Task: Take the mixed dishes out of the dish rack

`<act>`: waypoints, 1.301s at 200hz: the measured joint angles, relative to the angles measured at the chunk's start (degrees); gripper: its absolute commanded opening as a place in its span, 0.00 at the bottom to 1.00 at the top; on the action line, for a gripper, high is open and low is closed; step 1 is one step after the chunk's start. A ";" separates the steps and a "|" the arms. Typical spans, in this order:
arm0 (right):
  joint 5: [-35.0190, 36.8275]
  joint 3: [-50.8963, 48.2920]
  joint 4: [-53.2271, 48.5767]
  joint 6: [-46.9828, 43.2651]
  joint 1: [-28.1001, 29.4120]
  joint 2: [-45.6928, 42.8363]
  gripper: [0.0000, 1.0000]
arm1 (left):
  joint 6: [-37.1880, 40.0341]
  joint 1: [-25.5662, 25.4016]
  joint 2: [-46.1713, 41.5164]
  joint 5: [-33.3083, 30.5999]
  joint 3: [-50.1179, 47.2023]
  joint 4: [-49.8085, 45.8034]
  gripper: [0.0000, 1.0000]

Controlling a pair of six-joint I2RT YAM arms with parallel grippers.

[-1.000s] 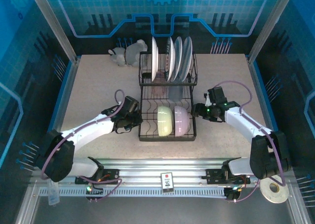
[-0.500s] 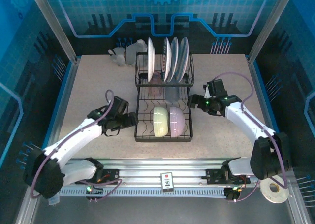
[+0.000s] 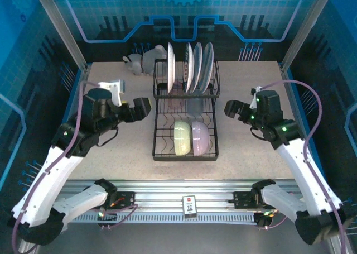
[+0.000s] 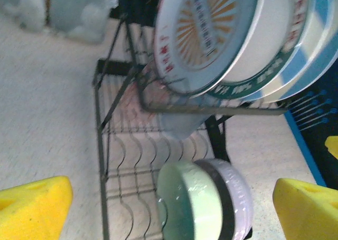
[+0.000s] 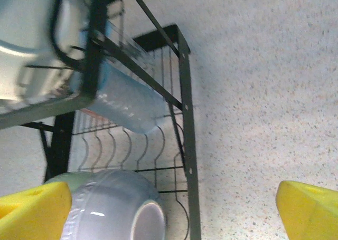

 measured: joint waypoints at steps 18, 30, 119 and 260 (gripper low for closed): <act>-1.53 1.62 0.17 0.00 0.00 -2.25 1.00 | 2.73 0.00 5.95 2.08 4.52 1.75 0.91; -2.89 3.21 0.70 -0.02 0.11 -2.99 1.00 | 4.33 0.00 10.88 3.45 8.02 2.64 0.89; -9.57 10.27 4.79 1.33 0.44 -3.61 1.00 | 8.37 0.44 35.15 6.08 28.65 3.72 0.51; -9.55 10.36 6.97 1.68 0.44 -3.28 1.00 | 5.42 1.62 41.75 5.84 36.46 -0.66 0.00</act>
